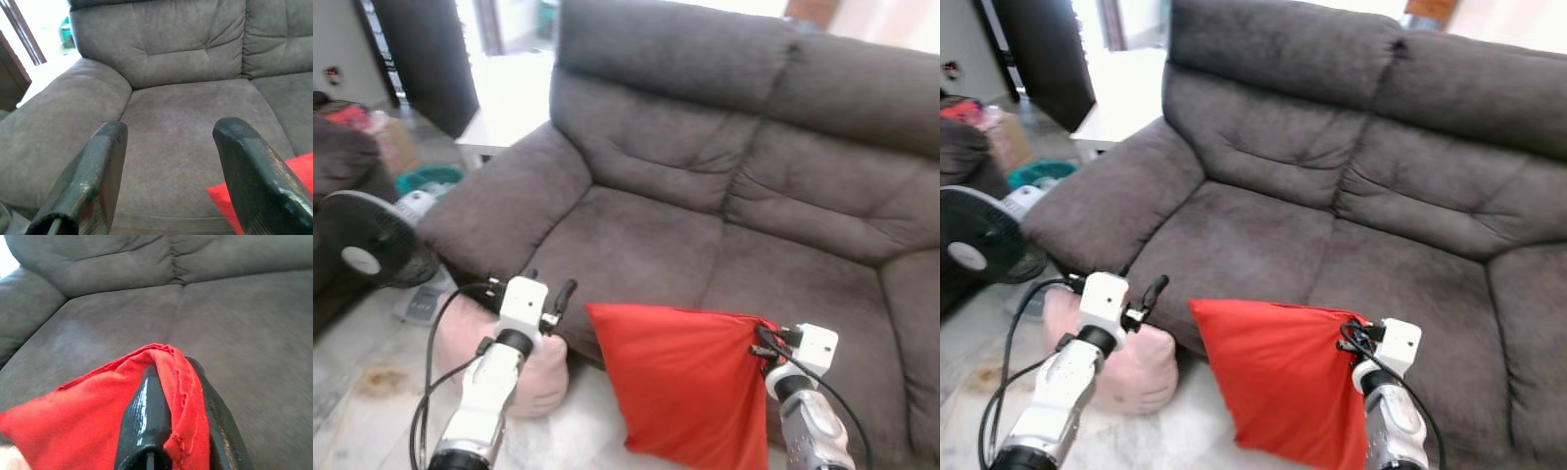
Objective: Move the pillow to the sofa from floor
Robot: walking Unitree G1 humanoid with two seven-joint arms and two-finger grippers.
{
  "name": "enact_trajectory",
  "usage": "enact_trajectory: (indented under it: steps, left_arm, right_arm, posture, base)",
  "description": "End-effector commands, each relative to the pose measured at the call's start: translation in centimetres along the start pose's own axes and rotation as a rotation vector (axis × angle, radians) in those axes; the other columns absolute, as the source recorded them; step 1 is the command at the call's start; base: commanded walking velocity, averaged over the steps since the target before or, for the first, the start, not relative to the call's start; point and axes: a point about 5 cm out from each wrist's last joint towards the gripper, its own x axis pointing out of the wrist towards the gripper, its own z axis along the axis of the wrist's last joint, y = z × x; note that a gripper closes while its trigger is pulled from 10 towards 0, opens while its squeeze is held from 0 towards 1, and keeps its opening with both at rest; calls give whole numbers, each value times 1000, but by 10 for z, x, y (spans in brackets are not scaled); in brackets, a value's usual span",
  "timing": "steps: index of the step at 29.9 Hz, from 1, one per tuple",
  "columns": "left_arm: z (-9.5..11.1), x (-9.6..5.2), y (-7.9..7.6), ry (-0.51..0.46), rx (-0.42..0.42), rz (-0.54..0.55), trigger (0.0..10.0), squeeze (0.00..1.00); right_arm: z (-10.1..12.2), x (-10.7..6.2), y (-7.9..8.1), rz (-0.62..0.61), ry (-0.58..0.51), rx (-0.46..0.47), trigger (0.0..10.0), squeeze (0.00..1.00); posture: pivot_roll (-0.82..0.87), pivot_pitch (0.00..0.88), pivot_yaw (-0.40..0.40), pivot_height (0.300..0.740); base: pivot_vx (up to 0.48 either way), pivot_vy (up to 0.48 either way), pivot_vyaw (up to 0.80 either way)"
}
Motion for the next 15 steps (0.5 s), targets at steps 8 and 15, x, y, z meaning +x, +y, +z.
enact_trajectory:
  steps: [8, 15]
  left_arm:
    - [2, 1, -6, -11, -11, -17, 10000, 0]
    - [-1, -6, -3, -4, -5, -16, 10000, 0]
  right_arm:
    - [28, 6, 0, 13, -128, -74, 10000, 0]
    - [31, 7, 11, 90, -130, -199, 10000, 0]
  posture:
    - [113, 0, -49, 740]
    - [109, 0, -41, 740]
  base:
    - [0, 0, -584]
    - [0, 0, 0]
